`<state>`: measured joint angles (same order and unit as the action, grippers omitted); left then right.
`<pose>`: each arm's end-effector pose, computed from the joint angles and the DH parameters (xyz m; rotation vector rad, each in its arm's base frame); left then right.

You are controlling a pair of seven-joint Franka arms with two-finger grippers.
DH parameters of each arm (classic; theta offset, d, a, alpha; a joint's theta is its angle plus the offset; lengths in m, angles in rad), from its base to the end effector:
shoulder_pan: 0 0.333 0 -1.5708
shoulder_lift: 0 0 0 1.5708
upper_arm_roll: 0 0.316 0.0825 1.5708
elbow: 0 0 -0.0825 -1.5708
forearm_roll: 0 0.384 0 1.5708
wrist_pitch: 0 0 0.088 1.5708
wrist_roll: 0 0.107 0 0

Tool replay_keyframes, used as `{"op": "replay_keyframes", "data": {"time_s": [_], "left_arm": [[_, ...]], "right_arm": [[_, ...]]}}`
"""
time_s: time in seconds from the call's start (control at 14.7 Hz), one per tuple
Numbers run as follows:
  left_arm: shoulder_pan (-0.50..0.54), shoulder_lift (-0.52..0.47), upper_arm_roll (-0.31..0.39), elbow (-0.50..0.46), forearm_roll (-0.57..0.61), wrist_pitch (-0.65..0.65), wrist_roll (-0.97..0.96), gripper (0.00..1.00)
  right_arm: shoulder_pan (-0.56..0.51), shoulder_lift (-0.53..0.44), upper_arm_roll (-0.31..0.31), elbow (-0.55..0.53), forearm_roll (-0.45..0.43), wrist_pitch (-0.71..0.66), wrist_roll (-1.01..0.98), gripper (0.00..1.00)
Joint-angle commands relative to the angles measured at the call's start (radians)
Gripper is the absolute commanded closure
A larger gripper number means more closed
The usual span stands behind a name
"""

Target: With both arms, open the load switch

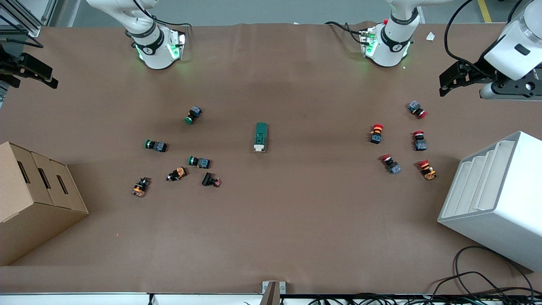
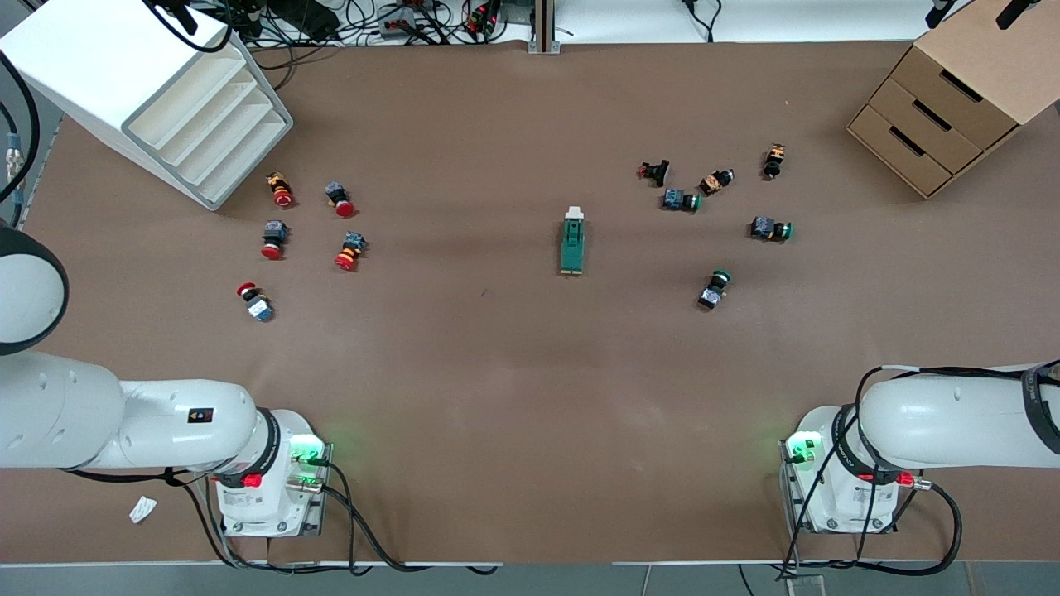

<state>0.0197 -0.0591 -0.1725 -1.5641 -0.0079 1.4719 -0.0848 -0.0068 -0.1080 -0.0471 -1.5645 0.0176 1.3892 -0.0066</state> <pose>0.5194 -0.0840 0.6506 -3.1331 0.1068 0.0525 0.5000 -0.0264 0.6691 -3.1146 0.0689 0.1039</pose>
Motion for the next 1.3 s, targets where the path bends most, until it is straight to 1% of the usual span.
{"op": "replay_keyframes", "data": {"time_s": [0.0,0.34,0.41,0.61,0.82,0.95,1.09,1.23], "left_arm": [[-0.001,0.005,-0.005,0.018,0.019,-0.005,-0.006,0.0],[-0.009,0.01,-0.005,0.018,0.013,-0.005,-0.006,0.0],[-0.015,0.024,-0.008,0.018,0.009,0.002,-0.009,0.0],[-0.062,0.067,-0.05,0.007,-0.001,0.065,-0.032,0.0],[-0.122,0.14,-0.126,0.003,-0.001,0.134,-0.209,0.0],[-0.193,0.197,-0.177,-0.01,0.015,0.203,-0.381,0.0],[-0.285,0.247,-0.185,-0.037,0.019,0.29,-0.551,0.0],[-0.398,0.301,-0.185,-0.06,0.072,0.385,-0.721,0.0]], "right_arm": [[0.002,-0.018,0.004,-0.008,-0.013,0.004,-0.01,0.0],[0.002,-0.018,0.012,-0.008,-0.015,0.002,-0.039,0.0],[0.002,-0.018,0.012,-0.008,-0.016,0.001,-0.039,0.0],[0.001,-0.018,0.012,-0.002,-0.016,0.001,-0.038,0.0],[-0.005,-0.015,0.009,0.015,-0.015,-0.003,-0.027,0.0],[-0.005,-0.013,0.006,0.033,-0.016,-0.006,-0.03,0.0],[-0.01,-0.012,0.006,0.043,-0.015,-0.009,-0.03,0.0],[-0.01,0.002,0.007,0.041,-0.015,-0.007,-0.038,0.0]]}}
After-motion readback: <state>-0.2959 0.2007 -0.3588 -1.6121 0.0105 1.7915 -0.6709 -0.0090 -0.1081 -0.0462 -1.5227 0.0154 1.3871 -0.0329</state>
